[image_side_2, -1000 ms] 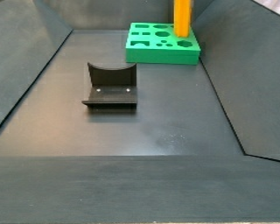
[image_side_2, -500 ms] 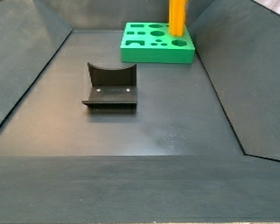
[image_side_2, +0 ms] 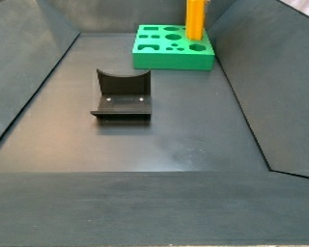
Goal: Pick up the star object. Move up. Place the star object on the fixture. Regrasp the star object. Move to above the board. Insert the star object.
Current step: Insert the star object.
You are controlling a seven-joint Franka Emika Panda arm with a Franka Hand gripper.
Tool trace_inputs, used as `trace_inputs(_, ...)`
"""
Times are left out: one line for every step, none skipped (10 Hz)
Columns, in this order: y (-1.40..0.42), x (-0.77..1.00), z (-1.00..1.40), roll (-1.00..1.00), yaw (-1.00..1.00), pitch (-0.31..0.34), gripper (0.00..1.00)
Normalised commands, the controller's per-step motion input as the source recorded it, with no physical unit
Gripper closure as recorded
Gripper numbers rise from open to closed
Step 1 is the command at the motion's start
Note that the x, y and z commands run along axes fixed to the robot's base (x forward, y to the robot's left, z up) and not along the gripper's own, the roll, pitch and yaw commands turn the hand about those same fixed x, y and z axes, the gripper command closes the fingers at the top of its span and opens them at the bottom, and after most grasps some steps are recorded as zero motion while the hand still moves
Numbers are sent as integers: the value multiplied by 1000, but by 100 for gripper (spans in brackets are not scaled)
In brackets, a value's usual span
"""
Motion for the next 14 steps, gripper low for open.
trace_inputs(11, 306, -671, -237, 29, 31, 100)
trace_inputs(117, 329, -797, -167, 3, 66, 100)
trace_inputs(180, 437, -829, -29, 0, 210, 100)
trace_inputs(223, 383, -766, -50, -14, 237, 100)
trace_inputs(257, 311, -700, -74, -80, 259, 100)
trace_inputs(274, 277, -683, -89, -126, 260, 100)
trace_inputs(203, 260, -689, -100, -134, 239, 100)
trace_inputs(106, 49, -166, -164, 0, 0, 100)
trace_inputs(20, 26, -9, -60, 0, 0, 100)
trace_inputs(74, 0, -706, -204, -20, 66, 100)
trace_inputs(91, -103, -794, -147, 0, 99, 100)
trace_inputs(14, -194, -894, -107, 0, 64, 100)
trace_inputs(0, -226, -954, -63, 31, 49, 100)
trace_inputs(0, -231, -946, -44, 80, 77, 100)
